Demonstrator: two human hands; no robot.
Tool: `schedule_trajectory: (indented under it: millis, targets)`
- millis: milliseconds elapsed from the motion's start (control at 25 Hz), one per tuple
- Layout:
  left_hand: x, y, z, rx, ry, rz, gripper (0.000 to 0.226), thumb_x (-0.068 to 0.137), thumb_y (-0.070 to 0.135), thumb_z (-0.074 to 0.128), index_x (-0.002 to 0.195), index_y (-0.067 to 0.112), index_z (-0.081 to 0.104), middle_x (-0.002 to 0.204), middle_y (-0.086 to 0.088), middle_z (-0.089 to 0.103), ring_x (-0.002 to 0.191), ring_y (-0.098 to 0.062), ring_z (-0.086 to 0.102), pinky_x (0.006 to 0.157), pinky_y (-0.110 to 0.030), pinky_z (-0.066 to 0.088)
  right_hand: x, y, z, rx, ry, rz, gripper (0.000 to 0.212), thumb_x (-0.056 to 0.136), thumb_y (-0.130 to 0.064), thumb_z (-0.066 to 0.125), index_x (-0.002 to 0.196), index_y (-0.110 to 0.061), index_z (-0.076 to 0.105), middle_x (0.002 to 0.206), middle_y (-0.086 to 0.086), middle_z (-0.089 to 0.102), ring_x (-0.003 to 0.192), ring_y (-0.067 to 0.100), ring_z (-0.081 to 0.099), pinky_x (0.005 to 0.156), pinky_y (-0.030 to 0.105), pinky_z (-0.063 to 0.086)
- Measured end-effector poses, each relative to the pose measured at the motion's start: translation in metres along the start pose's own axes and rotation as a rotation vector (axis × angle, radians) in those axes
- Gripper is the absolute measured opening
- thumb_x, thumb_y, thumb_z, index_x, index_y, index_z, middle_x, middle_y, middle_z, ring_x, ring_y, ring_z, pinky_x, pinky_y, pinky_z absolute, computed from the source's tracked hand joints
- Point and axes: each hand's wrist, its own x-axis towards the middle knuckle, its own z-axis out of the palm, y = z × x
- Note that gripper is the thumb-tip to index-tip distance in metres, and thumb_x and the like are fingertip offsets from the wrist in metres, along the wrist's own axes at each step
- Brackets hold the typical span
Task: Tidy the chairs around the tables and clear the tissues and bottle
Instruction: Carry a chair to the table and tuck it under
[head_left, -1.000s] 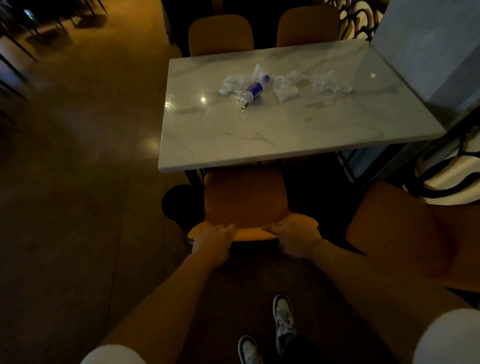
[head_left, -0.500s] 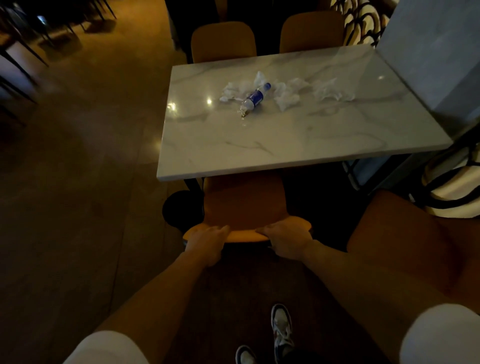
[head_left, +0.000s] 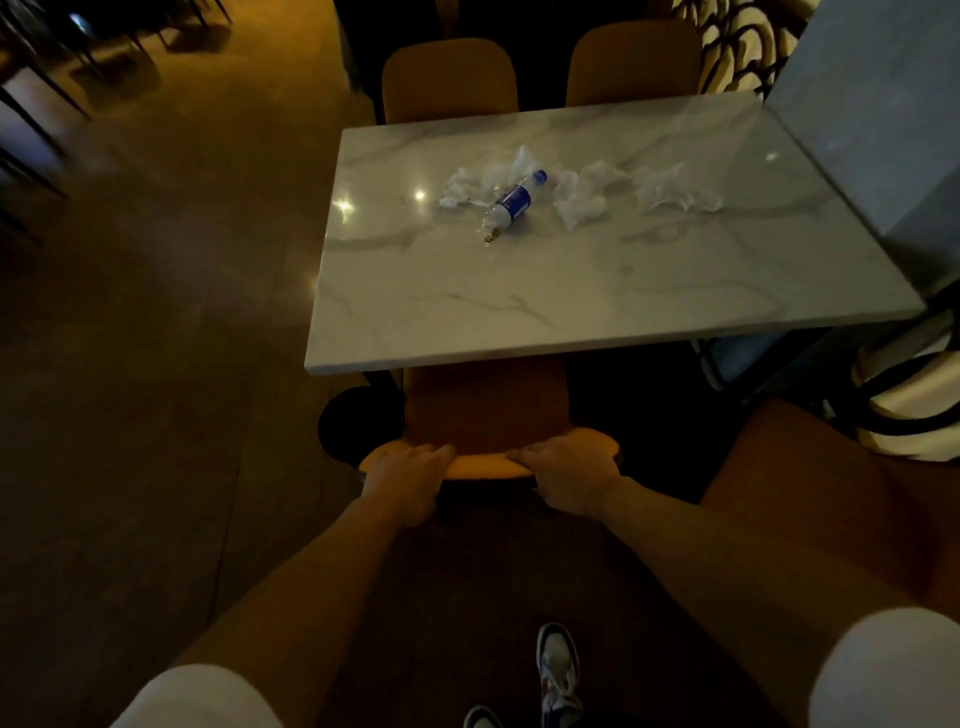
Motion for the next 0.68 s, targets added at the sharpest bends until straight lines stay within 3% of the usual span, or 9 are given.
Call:
schedule_trajectory:
  millis: [360, 680]
  targets:
    - [0.029, -0.016, -0.012, 0.037, -0.019, 0.026, 0.042, 0.084, 0.021, 0.067, 0.119, 0.034, 0.049, 0.104, 0.007, 0.063, 0.092, -0.018, 0.063, 0.069, -0.035, 0.053, 0.025, 0.015, -0.009, -0.025, 0.057, -0.015, 0.053, 0.093, -0.038, 0.055, 0.144, -0.034, 0.042, 0.128, -0.007, 0.063, 0.104, 0.019, 0.063, 0.074, 0.035, 0.053]
    - [0.053, -0.028, -0.019, 0.025, 0.006, -0.003, 0.044, 0.085, 0.022, 0.067, 0.121, 0.036, 0.048, 0.109, 0.006, 0.062, 0.096, -0.019, 0.062, 0.073, -0.036, 0.049, 0.049, 0.026, -0.022, -0.044, 0.048, -0.006, 0.056, 0.093, -0.04, 0.055, 0.146, -0.035, 0.039, 0.13, -0.009, 0.062, 0.106, 0.017, 0.063, 0.073, 0.031, 0.051]
